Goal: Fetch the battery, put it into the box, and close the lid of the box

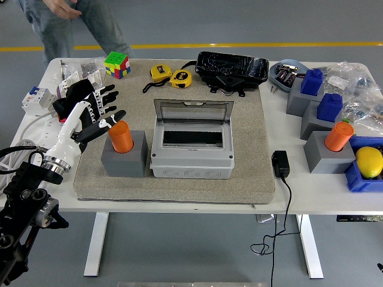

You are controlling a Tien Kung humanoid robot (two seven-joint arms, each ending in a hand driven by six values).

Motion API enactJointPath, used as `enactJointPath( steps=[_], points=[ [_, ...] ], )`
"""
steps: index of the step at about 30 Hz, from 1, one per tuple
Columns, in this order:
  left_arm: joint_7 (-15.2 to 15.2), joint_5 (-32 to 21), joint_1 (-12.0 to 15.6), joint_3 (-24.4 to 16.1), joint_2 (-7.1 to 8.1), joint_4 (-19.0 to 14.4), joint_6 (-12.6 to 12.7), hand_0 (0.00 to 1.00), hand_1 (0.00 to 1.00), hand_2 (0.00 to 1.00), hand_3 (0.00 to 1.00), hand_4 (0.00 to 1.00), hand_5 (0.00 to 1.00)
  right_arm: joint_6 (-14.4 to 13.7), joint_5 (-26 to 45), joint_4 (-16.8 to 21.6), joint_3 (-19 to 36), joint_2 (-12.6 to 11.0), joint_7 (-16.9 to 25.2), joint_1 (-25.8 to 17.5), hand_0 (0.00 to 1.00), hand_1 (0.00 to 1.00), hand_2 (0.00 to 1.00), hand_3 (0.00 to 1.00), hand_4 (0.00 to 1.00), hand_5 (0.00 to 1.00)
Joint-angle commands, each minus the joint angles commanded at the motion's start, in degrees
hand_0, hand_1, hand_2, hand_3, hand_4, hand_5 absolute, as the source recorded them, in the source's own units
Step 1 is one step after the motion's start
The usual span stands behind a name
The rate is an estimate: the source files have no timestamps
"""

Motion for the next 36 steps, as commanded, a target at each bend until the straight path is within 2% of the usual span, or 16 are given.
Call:
enactJointPath(
  steps=[16,23,24,31,36],
  points=[
    [-0.74,-0.73,0.65,-0.23,-1.89,1.6,-0.07,0.77,0.869,0.884,0.895,0.998,0.487,0.03,-0.14,0.03,0.22,0.0,-0.05,-0.07,0.811,0.756,0.754,0.825,0.998,0.998],
    [-0.84,0.82,1.25,0.01,-2.7,1.29,0.92,0.765,0.869,0.881,0.897,0.998,0.463,0.06,-0.1,0.06,0.2,0.15,-0.06,-0.14,0.812,0.754,0.752,0.825,0.998,0.998],
    [-0.81,1.1,1.38,0.22,-2.77,1.12,1.13,0.759,0.868,0.876,0.892,0.998,0.401,0.06,-0.12,0.06,0.25,0.18,-0.07,-0.14,0.811,0.754,0.751,0.823,0.998,0.998],
    [-1.01,2.19,1.87,0.95,-3.62,-0.25,2.08,0.762,0.867,0.867,0.88,0.998,0.406,0.06,-0.22,0.08,0.4,0.28,-0.09,-0.15,0.812,0.753,0.75,0.821,0.998,0.998],
    [-1.28,2.26,1.58,1.4,-4.1,0.1,2.77,0.761,0.866,0.858,0.872,0.998,0.4,0.07,-0.22,0.07,0.44,0.26,-0.09,-0.18,0.811,0.753,0.749,0.821,0.998,0.998]
  ],
)
